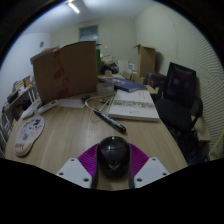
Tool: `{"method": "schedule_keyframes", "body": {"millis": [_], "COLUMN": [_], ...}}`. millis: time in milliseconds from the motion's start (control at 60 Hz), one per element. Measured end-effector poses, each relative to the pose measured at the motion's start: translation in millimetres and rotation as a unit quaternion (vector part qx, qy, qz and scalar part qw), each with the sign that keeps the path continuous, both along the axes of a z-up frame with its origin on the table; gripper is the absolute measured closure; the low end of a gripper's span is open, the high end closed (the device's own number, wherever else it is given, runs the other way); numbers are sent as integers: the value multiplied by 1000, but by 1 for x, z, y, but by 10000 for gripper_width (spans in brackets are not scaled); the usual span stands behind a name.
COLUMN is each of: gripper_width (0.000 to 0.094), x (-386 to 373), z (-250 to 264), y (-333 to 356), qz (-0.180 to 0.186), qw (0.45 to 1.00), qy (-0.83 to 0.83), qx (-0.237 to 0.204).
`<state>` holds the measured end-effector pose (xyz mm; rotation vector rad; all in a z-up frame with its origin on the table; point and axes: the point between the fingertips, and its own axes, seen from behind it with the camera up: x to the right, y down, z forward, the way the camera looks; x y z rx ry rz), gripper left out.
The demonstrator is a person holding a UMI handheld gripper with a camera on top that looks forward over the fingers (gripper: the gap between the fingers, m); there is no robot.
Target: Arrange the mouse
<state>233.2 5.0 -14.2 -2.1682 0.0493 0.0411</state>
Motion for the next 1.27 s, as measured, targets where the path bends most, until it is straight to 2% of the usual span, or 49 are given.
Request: {"method": "schedule_keyframes", "body": {"millis": [67, 183, 283, 367, 450, 583, 650, 733, 750, 767, 783, 800, 817, 833, 917, 933, 967, 1017, 1033, 1050, 1067, 1267], "gripper_width": [546, 557, 561, 564, 560, 549, 548, 537, 502, 515, 486, 412, 466, 423, 364, 330, 202, 115, 25, 81, 88, 86], "x": [0, -23, -109, -196, -273, -359, -373, -378, -379, -378, -378, -378, -378, -378, -376, -377, -378, -378, -376, -374, -372, -324], "z": [16, 101, 178, 202, 180, 86, 43, 13, 7, 2, 5, 4, 4, 5, 4, 5, 8, 20, 26, 32, 38, 100], "y": [-1, 11, 30, 48, 58, 61, 63, 59, 57, 56, 60, 59, 59, 59, 55, 52, 45, 36, 33, 29, 25, -54], "qz": [-23, -42, -16, 12, 46, 80, 78, 68, 66, 67, 67, 69, 70, 70, 70, 70, 71, 73, 73, 74, 74, 67], "qw": [1000, 996, 991, 987, 989, 995, 997, 998, 998, 998, 998, 997, 997, 997, 997, 997, 996, 996, 996, 996, 996, 997], "qy": [15, -5, 11, 36, 21, 17, 1, -7, -9, -13, -18, -24, -28, -30, -13, -5, 10, 23, 24, 23, 22, 22], "qx": [2, 73, 131, 155, 138, 58, 22, -5, -16, -12, 2, -1, 3, 3, -32, -42, -55, -56, -54, -52, -50, -37]}}
